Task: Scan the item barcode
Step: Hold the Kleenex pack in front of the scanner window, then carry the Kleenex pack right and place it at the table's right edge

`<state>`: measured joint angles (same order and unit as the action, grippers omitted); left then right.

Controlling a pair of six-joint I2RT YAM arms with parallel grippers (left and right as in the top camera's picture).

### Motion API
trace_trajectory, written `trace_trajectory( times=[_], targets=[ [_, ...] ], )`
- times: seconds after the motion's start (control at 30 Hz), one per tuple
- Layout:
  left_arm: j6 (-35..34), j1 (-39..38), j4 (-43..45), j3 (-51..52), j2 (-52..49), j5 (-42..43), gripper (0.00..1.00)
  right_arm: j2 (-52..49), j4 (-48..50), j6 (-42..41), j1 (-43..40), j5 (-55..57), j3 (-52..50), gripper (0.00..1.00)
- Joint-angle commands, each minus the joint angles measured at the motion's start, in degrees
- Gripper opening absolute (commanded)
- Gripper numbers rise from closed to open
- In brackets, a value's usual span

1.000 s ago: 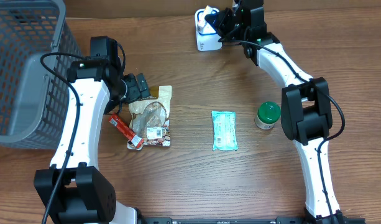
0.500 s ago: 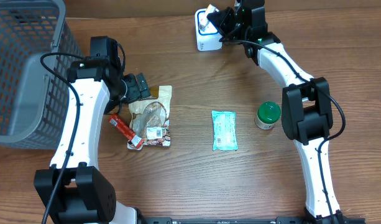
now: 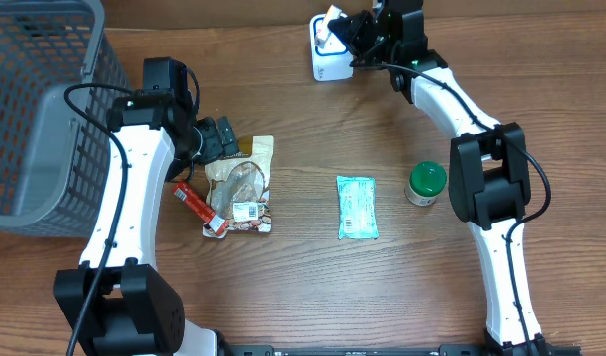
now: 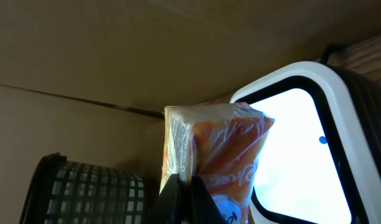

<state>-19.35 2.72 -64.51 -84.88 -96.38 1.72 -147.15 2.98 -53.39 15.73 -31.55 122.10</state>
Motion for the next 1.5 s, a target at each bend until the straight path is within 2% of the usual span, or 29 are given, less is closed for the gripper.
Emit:
trace_trajectory(
  times=[0.0, 0.17, 0.53, 0.9, 1.2, 1.33, 1.47],
  targets=[
    [-0.57, -0.11, 0.07, -0.24, 0.07, 0.37, 1.0, 0.22, 0.15, 4.59, -0.48, -3.02, 1.25, 0.04],
    [-0.57, -0.11, 0.07, -0.24, 0.07, 0.39, 1.0, 0.07, -1.18, 7.26, -0.76, -3.08, 1.22, 0.04],
    [-0.57, -0.11, 0.07, -0.24, 0.07, 0.37, 1.0, -1.49, -0.46, 7.21, -1.03, -4.22, 1.25, 0.04],
    [-0.57, -0.11, 0.07, -0.24, 0.07, 0.39, 1.0, -0.15, 2.73, 1.49, -4.02, -11.87, 1.31, 0.04],
    [-0.57, -0.11, 0.07, -0.24, 0.07, 0.39, 1.0, 0.28, 2.64, 2.58, -4.5, -16.39, 1.31, 0.04],
    [-0.57, -0.11, 0.09, -0.24, 0.07, 0.39, 1.0, 3.87, -2.14, 3.63, -6.49, -18.25, 1.31, 0.04],
    [-0.57, -0.11, 0.09, -0.24, 0.07, 0.39, 1.0, 10.12, -14.4, 12.46, -8.41, -17.99, 1.31, 0.04]
  ],
)
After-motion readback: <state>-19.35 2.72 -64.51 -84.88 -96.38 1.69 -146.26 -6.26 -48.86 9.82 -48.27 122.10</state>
